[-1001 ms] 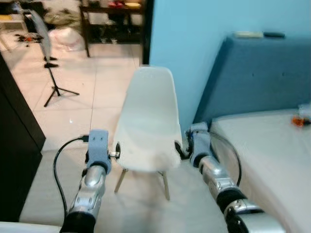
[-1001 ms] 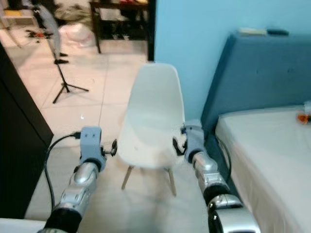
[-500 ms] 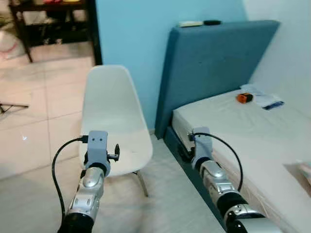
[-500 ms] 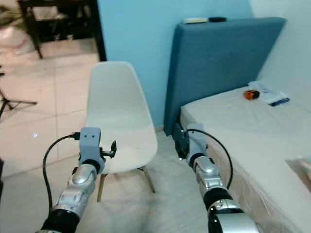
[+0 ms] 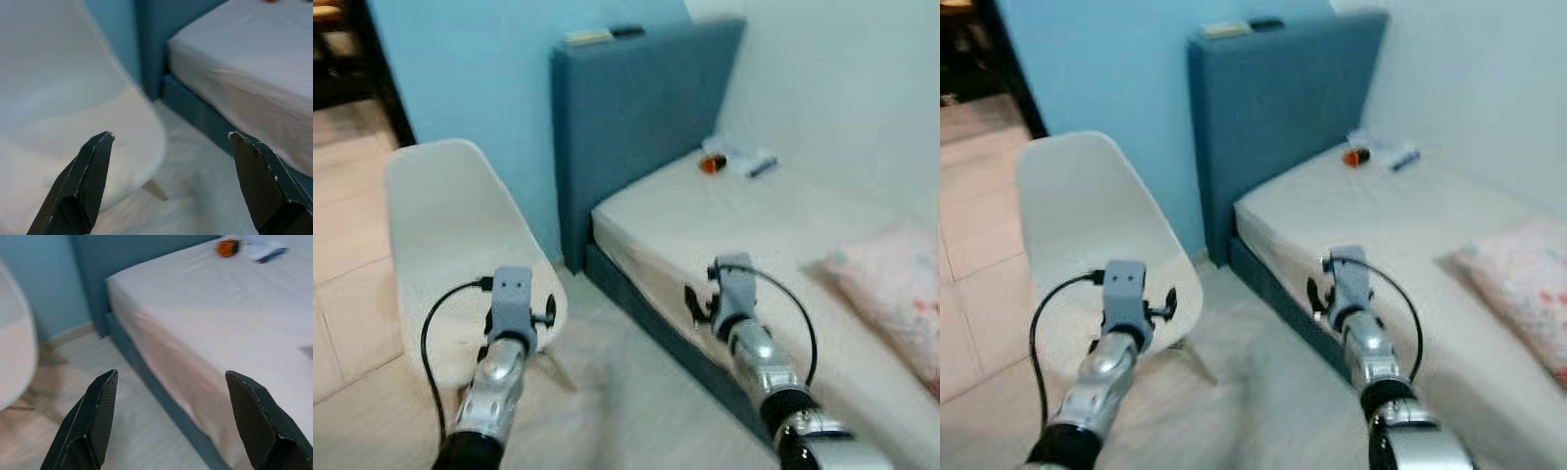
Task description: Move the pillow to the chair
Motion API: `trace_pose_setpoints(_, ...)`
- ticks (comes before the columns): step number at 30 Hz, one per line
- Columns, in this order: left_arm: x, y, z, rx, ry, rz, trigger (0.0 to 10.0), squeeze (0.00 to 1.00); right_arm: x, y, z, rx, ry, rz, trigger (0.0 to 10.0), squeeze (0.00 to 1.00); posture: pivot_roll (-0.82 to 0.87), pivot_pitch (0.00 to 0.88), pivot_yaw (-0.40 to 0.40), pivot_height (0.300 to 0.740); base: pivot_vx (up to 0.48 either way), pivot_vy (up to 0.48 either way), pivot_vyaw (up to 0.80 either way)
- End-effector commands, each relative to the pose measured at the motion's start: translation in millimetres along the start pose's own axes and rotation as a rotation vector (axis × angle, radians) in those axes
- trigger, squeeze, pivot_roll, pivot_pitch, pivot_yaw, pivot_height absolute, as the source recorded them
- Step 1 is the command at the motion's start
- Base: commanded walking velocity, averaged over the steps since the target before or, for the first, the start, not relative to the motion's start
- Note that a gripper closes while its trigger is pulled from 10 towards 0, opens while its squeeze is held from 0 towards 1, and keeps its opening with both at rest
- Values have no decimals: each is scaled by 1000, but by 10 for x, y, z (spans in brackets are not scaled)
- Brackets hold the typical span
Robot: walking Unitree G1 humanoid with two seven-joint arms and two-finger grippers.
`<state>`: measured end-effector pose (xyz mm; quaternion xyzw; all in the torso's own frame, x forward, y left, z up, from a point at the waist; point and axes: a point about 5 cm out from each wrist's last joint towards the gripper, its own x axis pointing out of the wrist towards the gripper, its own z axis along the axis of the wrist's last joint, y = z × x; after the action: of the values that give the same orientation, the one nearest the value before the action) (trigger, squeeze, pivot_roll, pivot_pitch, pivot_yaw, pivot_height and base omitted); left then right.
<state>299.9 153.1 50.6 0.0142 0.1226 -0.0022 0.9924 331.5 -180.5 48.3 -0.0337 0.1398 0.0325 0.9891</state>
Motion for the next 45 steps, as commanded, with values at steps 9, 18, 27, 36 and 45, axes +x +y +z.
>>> trace_pose_setpoints(9,8,-39,0,4,-4,-16,10000,0,14,6,23,27,-3,-12,10000,0,-24,0,-58,740,0,0,-800)
trace_pose_setpoints(18,34,-15,-7,-13,11,3,10000,0,9,-1,23,15,-4,-9,10000,0,-36,0,-50,740,0,0,-800)
trace_pose_setpoints(27,22,-48,-26,-12,13,-26,10000,0,17,10,34,53,-11,-20,10000,0,-33,0,-28,740,0,0,-800)
trace_pose_setpoints(36,45,-20,-4,6,6,-23,10000,0,25,29,40,58,-9,-12,10000,0,-29,0,-36,740,0,0,-800)
trace_pose_setpoints(45,67,-48,18,-25,1,-15,10000,0,29,-4,57,49,-8,-13,10000,0,-36,0,-36,740,0,0,-800)
